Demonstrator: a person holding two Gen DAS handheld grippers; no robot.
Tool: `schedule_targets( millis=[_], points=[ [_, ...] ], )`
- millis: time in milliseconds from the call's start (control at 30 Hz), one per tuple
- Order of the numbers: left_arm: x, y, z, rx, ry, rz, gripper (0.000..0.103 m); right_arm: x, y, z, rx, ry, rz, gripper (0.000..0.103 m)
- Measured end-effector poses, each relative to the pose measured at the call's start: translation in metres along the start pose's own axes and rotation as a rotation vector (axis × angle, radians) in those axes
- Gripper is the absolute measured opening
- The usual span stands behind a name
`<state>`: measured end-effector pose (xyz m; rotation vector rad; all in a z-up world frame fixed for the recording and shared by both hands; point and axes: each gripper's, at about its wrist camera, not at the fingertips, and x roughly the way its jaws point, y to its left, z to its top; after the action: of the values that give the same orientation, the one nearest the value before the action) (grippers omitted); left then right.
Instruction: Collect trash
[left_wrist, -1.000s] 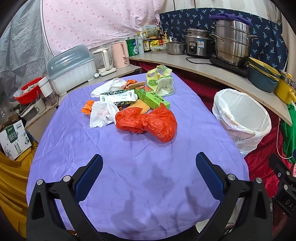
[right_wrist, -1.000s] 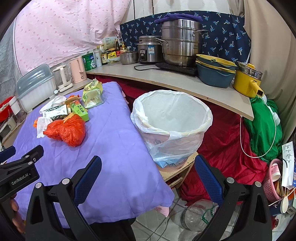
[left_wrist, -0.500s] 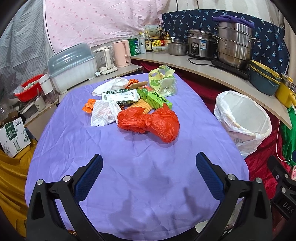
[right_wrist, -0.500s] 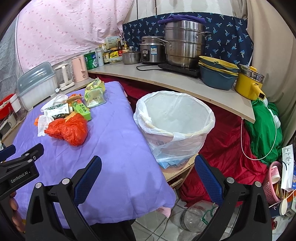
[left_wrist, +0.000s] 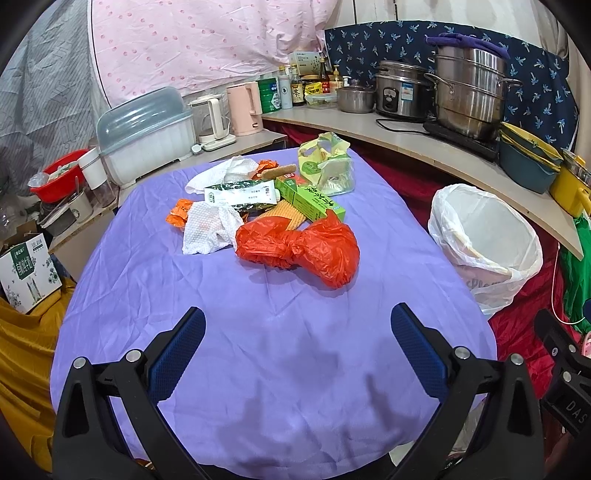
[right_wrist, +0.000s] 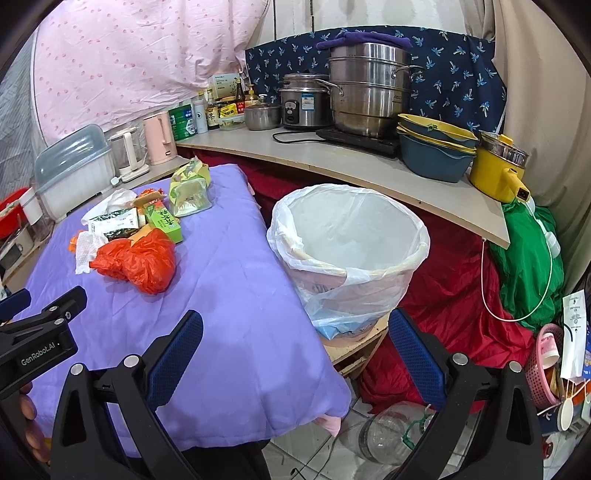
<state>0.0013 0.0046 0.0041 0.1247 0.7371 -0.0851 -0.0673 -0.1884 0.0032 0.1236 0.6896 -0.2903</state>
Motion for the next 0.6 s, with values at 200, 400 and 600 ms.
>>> schedule_targets(
  millis=[200, 400, 600],
  points=[
    [-0.0005, 0.0028, 0.0031, -0.004, -0.004, 0.0, 0.096, 0.0007, 0.002, 0.001, -0.004, -0.003, 0.006, 0.096],
    [-0.0025, 0.0031, 0.0015, -0.006, -0.004, -0.002, 0.096, 0.0003, 0.0041, 0.0004, -0.006, -0.006, 0.008, 0.096],
    [-0.0025, 0.0029, 0.0016, -0.004, -0.005, -0.002, 0.096, 0.0009, 0.0049, 0.0001, -0.004, -0.002, 0.008, 0.096]
  ],
)
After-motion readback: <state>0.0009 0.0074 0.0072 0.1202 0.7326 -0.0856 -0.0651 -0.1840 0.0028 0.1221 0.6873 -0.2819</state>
